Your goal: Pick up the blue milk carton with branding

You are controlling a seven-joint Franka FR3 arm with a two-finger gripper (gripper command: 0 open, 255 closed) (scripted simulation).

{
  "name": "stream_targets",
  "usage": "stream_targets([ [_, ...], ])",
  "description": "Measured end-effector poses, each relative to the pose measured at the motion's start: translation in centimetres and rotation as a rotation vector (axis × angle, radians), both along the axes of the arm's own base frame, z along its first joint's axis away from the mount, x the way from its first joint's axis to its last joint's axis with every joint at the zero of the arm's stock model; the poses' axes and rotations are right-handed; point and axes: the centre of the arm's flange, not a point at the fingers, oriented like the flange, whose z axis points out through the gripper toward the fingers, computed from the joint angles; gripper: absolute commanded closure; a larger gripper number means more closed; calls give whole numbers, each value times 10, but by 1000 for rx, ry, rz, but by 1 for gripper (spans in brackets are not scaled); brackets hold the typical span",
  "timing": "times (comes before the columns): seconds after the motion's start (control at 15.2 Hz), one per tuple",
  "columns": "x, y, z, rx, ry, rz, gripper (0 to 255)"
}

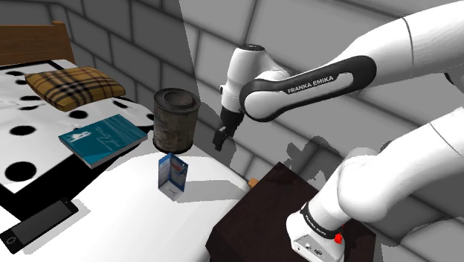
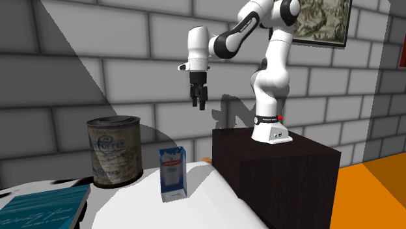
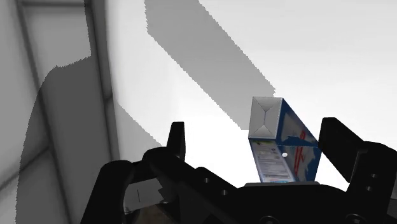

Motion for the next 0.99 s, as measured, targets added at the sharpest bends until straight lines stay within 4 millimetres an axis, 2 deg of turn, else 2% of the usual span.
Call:
stream_targets([
  [0.66, 53, 61, -95, 56, -49, 15, 0],
  [0.99, 83, 92, -135, 84, -75, 22, 0],
])
